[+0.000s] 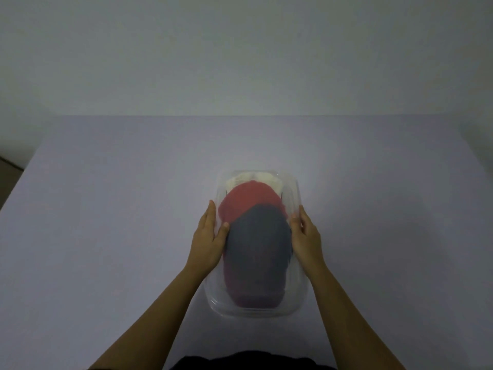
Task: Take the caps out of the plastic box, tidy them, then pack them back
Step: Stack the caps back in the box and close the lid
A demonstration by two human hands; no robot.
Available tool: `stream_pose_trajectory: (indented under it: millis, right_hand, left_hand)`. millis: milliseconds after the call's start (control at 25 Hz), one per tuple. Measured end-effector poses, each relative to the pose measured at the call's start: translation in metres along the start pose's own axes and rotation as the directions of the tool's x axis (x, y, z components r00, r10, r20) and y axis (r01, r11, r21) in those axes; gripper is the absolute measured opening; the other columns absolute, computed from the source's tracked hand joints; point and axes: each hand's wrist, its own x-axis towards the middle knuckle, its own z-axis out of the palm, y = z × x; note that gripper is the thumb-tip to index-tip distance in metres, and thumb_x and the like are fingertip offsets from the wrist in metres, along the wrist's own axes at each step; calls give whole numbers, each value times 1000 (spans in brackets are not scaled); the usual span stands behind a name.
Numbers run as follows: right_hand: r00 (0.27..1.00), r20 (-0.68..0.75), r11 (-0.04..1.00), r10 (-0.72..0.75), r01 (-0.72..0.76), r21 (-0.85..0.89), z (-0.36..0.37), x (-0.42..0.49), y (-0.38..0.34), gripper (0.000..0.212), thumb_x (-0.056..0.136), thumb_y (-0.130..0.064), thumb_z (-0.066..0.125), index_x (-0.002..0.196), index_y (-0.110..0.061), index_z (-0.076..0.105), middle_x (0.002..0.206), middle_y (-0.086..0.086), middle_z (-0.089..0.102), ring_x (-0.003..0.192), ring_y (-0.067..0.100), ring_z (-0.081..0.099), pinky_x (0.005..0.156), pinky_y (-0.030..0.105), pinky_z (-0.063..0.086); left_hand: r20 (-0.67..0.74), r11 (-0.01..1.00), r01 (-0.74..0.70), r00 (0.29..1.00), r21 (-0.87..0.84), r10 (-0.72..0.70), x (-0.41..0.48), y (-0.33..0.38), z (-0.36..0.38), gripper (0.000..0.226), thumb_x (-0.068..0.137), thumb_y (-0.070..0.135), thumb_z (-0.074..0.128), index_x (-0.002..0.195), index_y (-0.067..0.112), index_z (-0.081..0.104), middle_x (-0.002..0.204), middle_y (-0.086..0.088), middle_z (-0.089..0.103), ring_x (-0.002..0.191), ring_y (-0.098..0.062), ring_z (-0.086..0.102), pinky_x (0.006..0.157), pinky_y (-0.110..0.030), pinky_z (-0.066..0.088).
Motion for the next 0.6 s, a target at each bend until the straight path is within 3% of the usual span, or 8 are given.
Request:
stream_pose_trajectory:
  millis: [200,480,600]
  right_hand:
    - [999,27,999,20,-22,45,0,1,4,49,99,-31,38,145,-18,29,151,2,34,137,20,33,110,30,26]
    - [999,45,996,4,-8,93,1,0,16,48,97,-34,40,144,-22,32,148,0,38,134,19,38,111,42,33]
    - [999,33,993,-3,-1,117,2,-1,17,46,97,-35,42,141,-27,31,143,0,42,128,20,45,107,42,39]
  left_hand:
    - [-43,1000,15,999,1,-15,-1,-2,1,61,97,36,39,149,22,10,157,-1,21,143,-25,26,114,-38,23]
    - [-100,996,60,993,-60,-66,0,-10,-1,62,92,29,55,146,20,27,151,-4,36,136,-29,39,110,-44,34]
    - [-106,999,16,994,35,-12,-1,-11,2,62,93,33,51,147,16,24,155,-4,27,140,-25,31,111,-37,29]
